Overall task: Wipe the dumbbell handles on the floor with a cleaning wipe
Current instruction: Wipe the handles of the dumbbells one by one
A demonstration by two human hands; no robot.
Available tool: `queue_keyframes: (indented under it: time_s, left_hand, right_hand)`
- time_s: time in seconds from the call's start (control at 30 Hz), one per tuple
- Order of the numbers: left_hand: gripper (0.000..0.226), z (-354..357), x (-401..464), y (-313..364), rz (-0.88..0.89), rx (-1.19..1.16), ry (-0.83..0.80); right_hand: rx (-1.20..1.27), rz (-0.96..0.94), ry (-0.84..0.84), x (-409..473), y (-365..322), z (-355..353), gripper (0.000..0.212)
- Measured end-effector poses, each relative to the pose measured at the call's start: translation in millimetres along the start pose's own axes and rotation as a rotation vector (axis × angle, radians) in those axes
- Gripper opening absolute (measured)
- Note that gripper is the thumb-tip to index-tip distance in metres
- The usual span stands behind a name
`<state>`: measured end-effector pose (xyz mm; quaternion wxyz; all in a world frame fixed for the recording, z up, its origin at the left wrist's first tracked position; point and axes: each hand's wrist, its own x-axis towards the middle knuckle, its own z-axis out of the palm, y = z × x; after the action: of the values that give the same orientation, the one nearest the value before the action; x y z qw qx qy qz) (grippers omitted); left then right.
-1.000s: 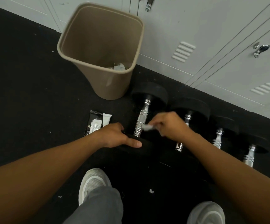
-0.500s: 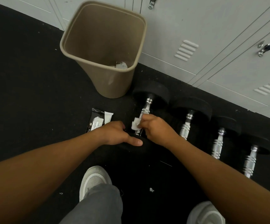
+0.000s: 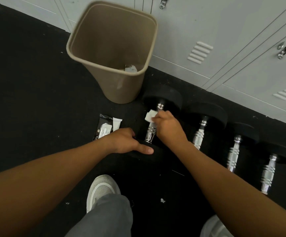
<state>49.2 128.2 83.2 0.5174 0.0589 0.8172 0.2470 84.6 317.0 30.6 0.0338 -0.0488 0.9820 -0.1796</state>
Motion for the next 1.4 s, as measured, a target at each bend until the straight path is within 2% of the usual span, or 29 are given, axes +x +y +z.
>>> queue_keyframes:
  time_s: [0.1, 0.3, 0.47, 0.5, 0.57, 0.63, 0.7, 0.8, 0.9, 1.03, 1.1, 1.17, 1.27, 1.3, 1.4]
  left_hand:
    - [0.104, -1.1, 1.0, 0.6, -0.002, 0.024, -0.009]
    - [0.112, -1.7, 2.8, 2.2, -0.004, 0.053, -0.028]
    - [0.113, -2.3, 1.9, 0.9, -0.013, 0.046, -0.022]
    - [0.113, -1.7, 1.6, 1.4, -0.009, 0.048, -0.019]
    - [0.111, -1.6, 0.9, 1.6, -0.002, 0.046, -0.013]
    - [0.11, -2.4, 1.2, 1.1, -0.005, 0.032, -0.021]
    - [0.112, -3.1, 1.0, 2.4, -0.009, 0.035, -0.037]
    - [0.114, -2.9, 1.4, 3.4, -0.012, 0.054, -0.033]
    - [0.113, -2.0, 2.1, 3.2, -0.013, 0.049, -0.028]
    - [0.111, -4.7, 2.8, 1.1, -0.017, 0.047, -0.036]
    - [0.113, -5.0, 2.9, 1.8, -0.019, 0.053, -0.041]
    - [0.114, -4.2, 3.6, 2.1, -0.016, 0.059, -0.035]
    - [0.114, -2.9, 4.0, 0.3, -0.006, 0.055, -0.026]
    - [0.114, -3.1, 3.9, -0.4, -0.006, 0.052, -0.027]
    - [0.114, -3.4, 4.0, -1.8, -0.003, 0.046, -0.03]
  right_hand:
    - [0.106, -0.093, -0.111, -14.5, 1.6, -6.0, 0.033]
    - [0.229, -0.148, -0.261, -12.4, 2.5, -16.8, 0.031]
    - [0.379, -0.059, -0.449, -12.9, 3.1, -21.9, 0.025]
    - [0.399, -0.018, -0.407, -11.5, 6.9, -24.5, 0.026]
    - [0.402, 0.067, -0.123, -4.8, 15.5, -30.9, 0.027]
    - [0.3, 0.135, 0.224, 5.3, 18.7, -37.1, 0.023]
    - [0.147, 0.14, 0.388, 13.7, 14.7, -34.9, 0.022]
    - [-0.006, 0.095, 0.337, 16.7, 6.4, -12.5, 0.017]
    - [-0.031, 0.113, 0.243, 7.6, -1.4, 9.2, 0.013]
    - [0.091, 0.021, 0.189, -16.6, -4.1, 12.8, 0.021]
    - [0.244, 0.027, 0.121, -28.5, -2.0, 5.9, 0.023]
    - [0.405, 0.22, 0.128, -32.8, 1.3, -3.0, 0.023]
    - [0.702, 0.862, 0.28, -22.9, 16.0, -14.5, 0.017]
    - [0.828, 1.024, 0.301, -18.7, 20.4, -15.4, 0.012]
    - [1.059, 1.219, 0.275, -7.6, 20.5, -14.8, 0.009]
